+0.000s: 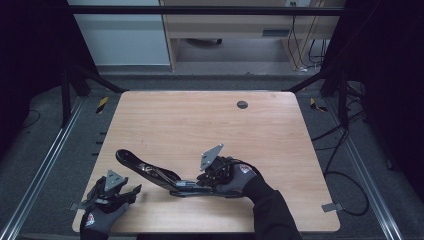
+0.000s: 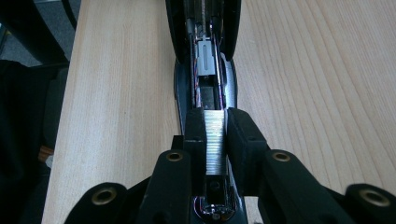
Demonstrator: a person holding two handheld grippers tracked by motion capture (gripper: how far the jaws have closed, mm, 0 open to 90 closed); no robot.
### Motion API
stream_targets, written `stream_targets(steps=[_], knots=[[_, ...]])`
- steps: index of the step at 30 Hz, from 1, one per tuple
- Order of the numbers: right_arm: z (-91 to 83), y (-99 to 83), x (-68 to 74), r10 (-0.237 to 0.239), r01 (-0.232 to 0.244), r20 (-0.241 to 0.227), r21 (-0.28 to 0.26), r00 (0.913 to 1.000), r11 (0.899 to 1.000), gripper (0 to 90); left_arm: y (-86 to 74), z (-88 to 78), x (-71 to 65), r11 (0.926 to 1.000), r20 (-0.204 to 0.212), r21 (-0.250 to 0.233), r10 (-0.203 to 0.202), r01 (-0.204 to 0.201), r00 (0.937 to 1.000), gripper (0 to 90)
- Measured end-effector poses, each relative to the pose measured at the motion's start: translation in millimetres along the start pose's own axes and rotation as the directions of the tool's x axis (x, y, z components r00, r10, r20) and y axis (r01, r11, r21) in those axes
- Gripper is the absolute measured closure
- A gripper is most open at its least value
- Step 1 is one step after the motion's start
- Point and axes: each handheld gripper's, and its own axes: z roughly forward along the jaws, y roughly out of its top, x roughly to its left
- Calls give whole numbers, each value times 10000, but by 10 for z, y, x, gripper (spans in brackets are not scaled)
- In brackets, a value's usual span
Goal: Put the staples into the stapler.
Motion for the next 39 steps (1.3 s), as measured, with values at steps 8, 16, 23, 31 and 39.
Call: stream_targets(steps=[8, 16, 23, 31, 39], knots=[[9, 4, 6, 23, -23, 81, 17, 10000, 10000, 785, 0, -1, -1, 10000, -5, 1, 5, -5, 10000, 422], [8, 8, 8, 112, -112, 84, 29, 9999, 9999, 780, 0, -1, -1, 10000, 3, 2, 3, -3, 10000, 421], [12, 8, 8, 132, -134, 117, 109, 9998, 9999, 773, 0, 0, -1, 10000, 5, 7, 7, -7, 10000, 422], [21, 11, 11, 100, -101, 78, 170, 9999, 9998, 801, 0, 0, -1, 10000, 9, 6, 5, -5, 10000, 421], [-1, 14, 20, 121, -121, 82, 60, 9999, 9999, 803, 0, 0, 0, 10000, 6, 6, 1, -1, 10000, 421]])
